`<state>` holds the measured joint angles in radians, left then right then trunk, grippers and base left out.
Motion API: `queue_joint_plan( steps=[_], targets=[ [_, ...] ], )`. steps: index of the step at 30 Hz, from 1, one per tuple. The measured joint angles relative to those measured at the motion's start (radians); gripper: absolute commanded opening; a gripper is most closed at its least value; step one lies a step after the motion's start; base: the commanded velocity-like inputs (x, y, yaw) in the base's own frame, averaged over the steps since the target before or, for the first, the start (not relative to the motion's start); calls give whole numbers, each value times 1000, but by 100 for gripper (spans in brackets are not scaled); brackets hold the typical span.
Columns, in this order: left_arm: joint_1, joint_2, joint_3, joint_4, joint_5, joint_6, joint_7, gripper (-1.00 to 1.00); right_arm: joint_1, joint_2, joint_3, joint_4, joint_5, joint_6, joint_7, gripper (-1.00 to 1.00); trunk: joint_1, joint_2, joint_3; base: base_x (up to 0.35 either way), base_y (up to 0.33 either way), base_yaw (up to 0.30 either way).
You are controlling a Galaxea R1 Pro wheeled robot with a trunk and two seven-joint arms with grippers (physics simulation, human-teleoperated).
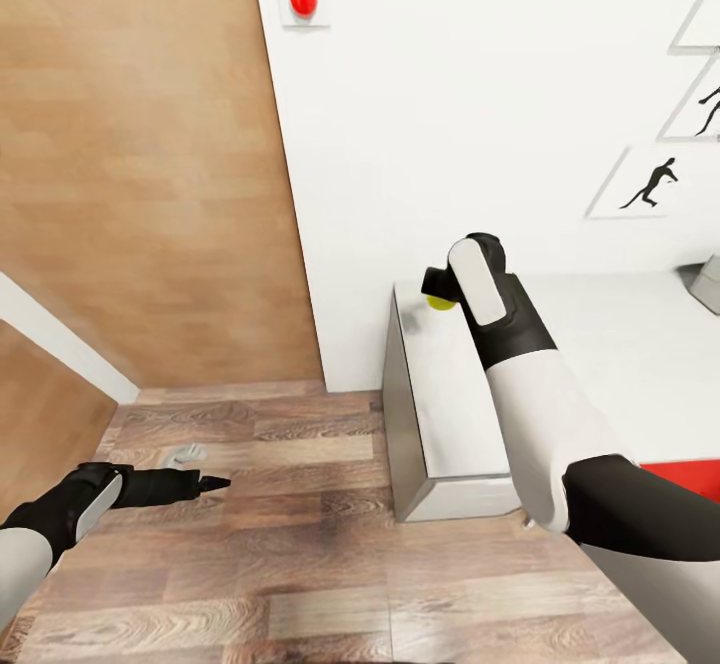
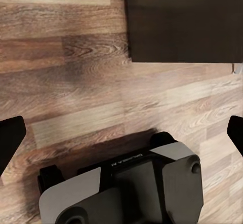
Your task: Put all the toys in the child's room - the three board games (two on the bed and one on the table), the two jigsaw puzzles on the table, and the tennis ball on the table - inside the toy box on the table in the child's room.
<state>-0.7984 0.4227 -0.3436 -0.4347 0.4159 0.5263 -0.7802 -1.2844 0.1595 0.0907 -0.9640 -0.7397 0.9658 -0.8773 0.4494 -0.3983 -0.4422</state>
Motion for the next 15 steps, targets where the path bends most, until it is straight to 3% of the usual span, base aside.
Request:
queue_joint_plan(
  steps=[5, 8, 11, 15],
  targets=[
    [0, 0, -1, 0, 0, 0, 1, 100, 2, 1, 0, -37, -4, 49, 0, -100, 0, 0, 8, -43, 0, 0],
    [0, -1, -1, 0, 0, 0, 2, 100, 59, 0, -3, -173, -38, 67, 0, -100, 0, 0, 13, -83, 0, 0],
    [0, -1, -1, 0, 0, 0, 2, 100, 124, -6, -10, -289, -123, 72, 0, -100, 0, 0, 18, -88, 0, 0],
    [0, -2, -1, 0, 0, 0, 2, 100, 227, -54, -9, -485, -303, 72, -1, -100, 0, 0, 25, -89, 0, 0]
  ],
)
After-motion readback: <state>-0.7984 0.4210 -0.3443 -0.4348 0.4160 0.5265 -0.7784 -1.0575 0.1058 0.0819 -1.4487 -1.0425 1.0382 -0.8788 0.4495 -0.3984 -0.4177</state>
